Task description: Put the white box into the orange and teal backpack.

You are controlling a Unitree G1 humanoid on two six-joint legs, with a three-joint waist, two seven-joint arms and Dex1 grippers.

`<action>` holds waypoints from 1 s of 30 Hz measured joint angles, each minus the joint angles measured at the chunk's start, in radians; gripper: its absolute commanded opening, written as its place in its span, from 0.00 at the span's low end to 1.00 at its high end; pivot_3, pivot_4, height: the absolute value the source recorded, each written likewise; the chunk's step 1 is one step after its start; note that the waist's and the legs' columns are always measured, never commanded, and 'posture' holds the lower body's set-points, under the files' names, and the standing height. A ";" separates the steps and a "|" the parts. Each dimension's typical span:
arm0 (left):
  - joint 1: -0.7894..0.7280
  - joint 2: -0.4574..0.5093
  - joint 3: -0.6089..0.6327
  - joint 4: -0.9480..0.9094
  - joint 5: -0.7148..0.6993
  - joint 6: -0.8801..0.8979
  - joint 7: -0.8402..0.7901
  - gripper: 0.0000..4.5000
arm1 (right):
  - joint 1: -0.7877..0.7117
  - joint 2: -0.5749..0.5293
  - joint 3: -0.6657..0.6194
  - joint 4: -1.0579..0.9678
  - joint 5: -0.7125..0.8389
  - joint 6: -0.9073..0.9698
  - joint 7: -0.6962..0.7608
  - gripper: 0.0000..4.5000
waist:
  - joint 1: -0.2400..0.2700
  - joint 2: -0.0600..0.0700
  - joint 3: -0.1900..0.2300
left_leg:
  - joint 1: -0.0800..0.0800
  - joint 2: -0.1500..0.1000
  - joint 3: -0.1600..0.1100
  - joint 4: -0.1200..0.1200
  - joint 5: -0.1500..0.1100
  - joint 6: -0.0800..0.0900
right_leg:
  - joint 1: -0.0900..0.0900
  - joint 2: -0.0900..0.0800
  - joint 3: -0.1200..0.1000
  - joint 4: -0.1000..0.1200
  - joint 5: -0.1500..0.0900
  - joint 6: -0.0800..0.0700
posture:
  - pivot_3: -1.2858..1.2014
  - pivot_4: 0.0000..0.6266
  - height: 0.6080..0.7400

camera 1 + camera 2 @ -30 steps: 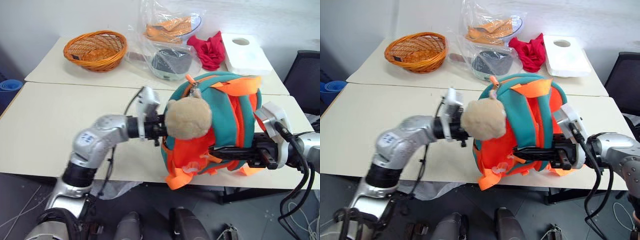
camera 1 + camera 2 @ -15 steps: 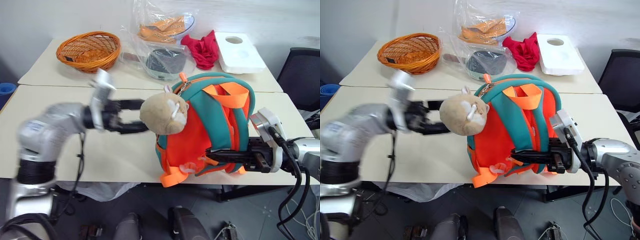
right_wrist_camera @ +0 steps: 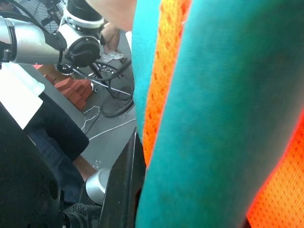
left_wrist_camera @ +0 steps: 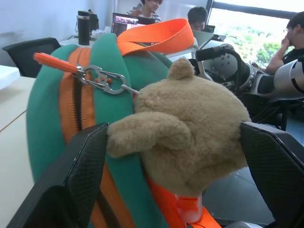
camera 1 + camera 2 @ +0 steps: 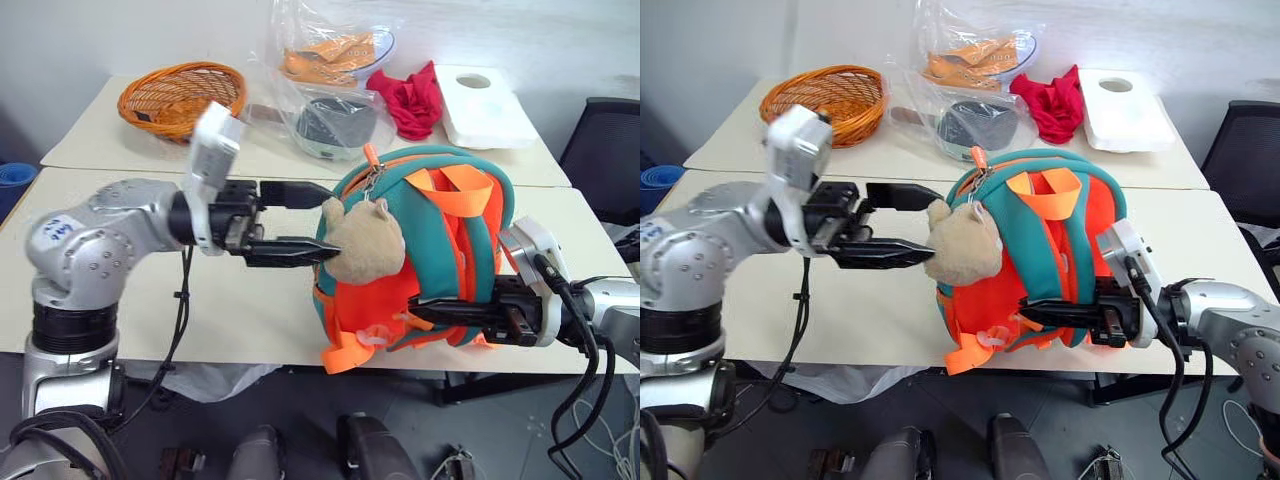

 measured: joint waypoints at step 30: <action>0.004 -0.077 -0.079 -0.005 0.047 0.023 0.023 0.32 | -0.001 0.017 0.000 -0.021 0.017 0.000 -0.058 0.03 | 0.006 0.000 0.000 | 0.000 -0.001 0.000 0.000 0.000 0.000 | 0.000 -0.001 0.000 0.000 0.000 0.000 | 0.52 0.24 1.00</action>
